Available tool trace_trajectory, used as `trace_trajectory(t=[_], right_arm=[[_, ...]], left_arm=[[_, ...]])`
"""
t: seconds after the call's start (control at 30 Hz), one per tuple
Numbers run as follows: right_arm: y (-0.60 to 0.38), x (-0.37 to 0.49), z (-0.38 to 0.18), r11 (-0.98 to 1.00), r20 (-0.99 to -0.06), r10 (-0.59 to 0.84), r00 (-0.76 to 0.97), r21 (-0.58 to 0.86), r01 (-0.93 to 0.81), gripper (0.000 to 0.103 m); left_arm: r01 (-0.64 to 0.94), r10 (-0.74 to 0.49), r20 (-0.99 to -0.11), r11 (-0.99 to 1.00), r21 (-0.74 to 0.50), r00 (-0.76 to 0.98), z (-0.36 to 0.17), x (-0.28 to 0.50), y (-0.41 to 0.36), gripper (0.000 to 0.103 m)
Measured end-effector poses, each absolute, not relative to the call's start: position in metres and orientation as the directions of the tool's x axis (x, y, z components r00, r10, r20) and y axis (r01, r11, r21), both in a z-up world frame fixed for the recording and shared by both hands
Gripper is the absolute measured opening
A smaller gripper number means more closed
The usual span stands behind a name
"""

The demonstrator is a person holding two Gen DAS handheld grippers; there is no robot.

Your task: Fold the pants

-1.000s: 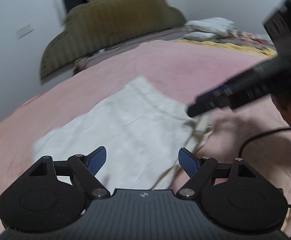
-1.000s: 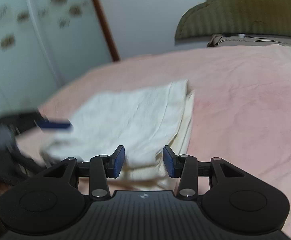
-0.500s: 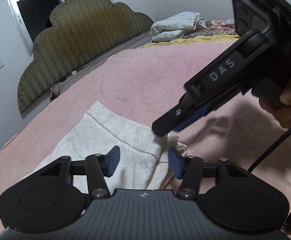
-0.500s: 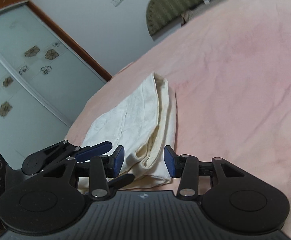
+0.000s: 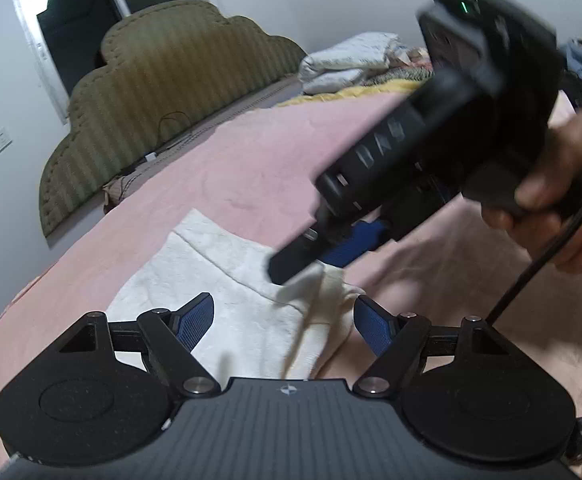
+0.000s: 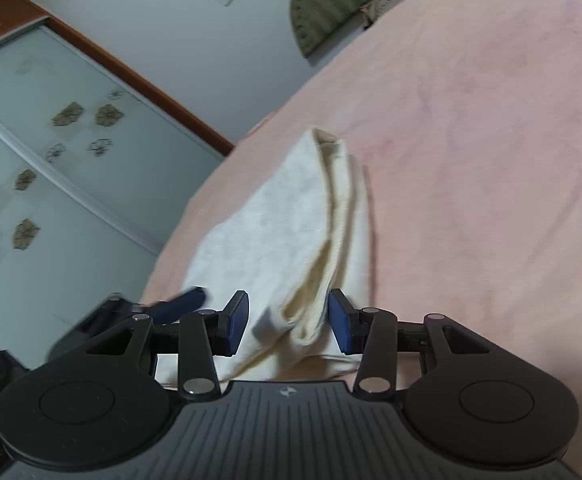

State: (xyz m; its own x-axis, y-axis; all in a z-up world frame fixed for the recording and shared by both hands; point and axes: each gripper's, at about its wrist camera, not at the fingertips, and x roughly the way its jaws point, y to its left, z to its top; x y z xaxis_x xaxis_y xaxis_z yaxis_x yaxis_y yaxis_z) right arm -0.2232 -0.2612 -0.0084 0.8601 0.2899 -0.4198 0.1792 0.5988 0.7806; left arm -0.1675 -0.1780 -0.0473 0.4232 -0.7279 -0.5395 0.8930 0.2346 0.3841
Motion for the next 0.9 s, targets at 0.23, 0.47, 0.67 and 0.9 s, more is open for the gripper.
trace_trajectory(t=[0.23,0.47,0.67,0.9], right_arm=[[-0.263,-0.213,0.012,0.623,-0.390,0.315,0.865,0.773,0.122,0.044],[-0.189,-0.220,0.061,0.969,-0.524,-0.144,0.839,-0.248,0.011,0.059],[-0.184,-0.214,0.062,0.950,-0.534,-0.120,0.837,-0.308,-0.060,0.059],[-0.162,-0.218,0.049,0.881,-0.555,-0.140,0.820,-0.447,-0.153,0.059]], left_arm=[[0.901,-0.713,-0.553,0.300,0.313,0.430,-0.050,-0.152,-0.188,0.033],[0.924,-0.760,-0.529,0.349,0.157,0.377,-0.032,-0.128,-0.175,0.026],[0.930,-0.783,-0.539,0.368,0.001,0.310,-0.028,-0.107,-0.165,0.026],[0.954,-0.790,-0.543,0.292,0.071,0.283,-0.025,-0.117,-0.170,0.019]])
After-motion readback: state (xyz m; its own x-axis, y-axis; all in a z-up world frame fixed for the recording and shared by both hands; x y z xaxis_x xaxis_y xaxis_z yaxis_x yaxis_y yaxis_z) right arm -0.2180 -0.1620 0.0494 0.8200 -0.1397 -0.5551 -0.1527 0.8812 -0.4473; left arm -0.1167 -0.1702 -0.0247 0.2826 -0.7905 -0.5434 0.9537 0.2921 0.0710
